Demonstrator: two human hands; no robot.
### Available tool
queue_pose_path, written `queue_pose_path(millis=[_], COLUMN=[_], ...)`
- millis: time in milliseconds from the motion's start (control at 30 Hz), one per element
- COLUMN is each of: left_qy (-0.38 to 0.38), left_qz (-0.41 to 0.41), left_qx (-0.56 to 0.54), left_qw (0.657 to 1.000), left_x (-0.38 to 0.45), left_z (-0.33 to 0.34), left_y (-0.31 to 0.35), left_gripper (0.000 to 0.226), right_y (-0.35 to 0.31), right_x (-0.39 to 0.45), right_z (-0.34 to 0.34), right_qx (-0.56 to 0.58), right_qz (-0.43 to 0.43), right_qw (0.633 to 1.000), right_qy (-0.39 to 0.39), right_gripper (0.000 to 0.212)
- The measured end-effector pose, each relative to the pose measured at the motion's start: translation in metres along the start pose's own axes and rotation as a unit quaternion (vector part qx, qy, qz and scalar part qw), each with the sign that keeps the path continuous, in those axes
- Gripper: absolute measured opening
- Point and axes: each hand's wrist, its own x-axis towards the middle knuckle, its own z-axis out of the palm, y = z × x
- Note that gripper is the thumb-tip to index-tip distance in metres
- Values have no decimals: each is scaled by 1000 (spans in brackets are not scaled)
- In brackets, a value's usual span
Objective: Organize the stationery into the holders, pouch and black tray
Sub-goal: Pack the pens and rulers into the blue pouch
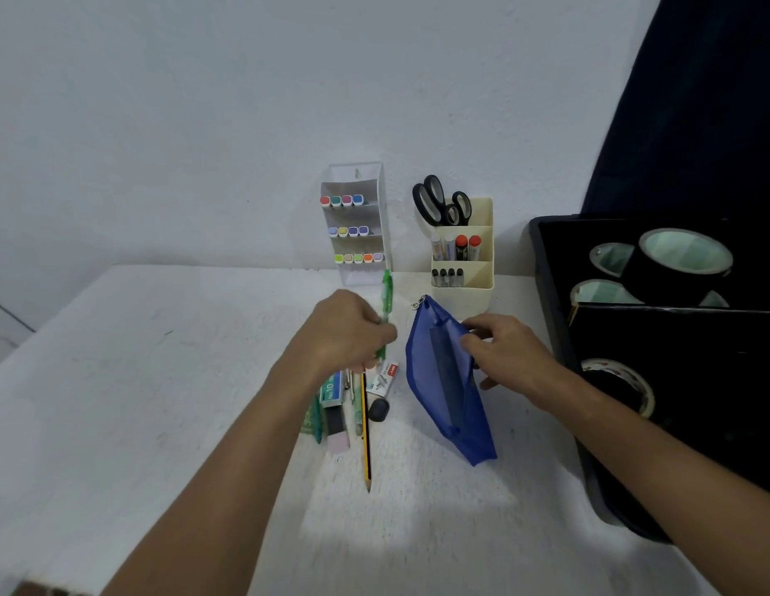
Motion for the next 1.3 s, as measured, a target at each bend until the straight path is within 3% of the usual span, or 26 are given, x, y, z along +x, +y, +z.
queue_pose_path(millis=[167, 267, 667, 867, 967, 1100, 1300], left_qy=[-150, -188, -82, 9, -33, -109, -94], left_qz=[-24, -32, 34, -31, -95, -138, -132], left_qx=[-54, -53, -68, 103, 159, 145, 155], left_qw=[987, 980, 994, 994, 982, 974, 974], left_x=[-7, -6, 4, 8, 3, -7, -10], left_z=[19, 40, 50, 29, 30, 42, 58], left_y=[20, 19, -2, -40, -54, -64, -73], left_gripper=[21, 23, 17, 17, 18, 27, 14], right_y=[0, 0, 2, 3, 3, 2, 2], right_x=[-1, -1, 2, 2, 2, 1, 2], right_z=[-5, -6, 0, 2, 2, 3, 5], right_qx=[24, 33, 23, 19, 22, 19, 15], right_qz=[-2, -4, -9, -5, -8, -8, -7], right_qw=[1000, 999, 1000, 1000, 1000, 1000, 1000], right_qy=[1, 2, -5, -2, -5, -6, -4], right_gripper=[31, 30, 33, 34, 33, 34, 35])
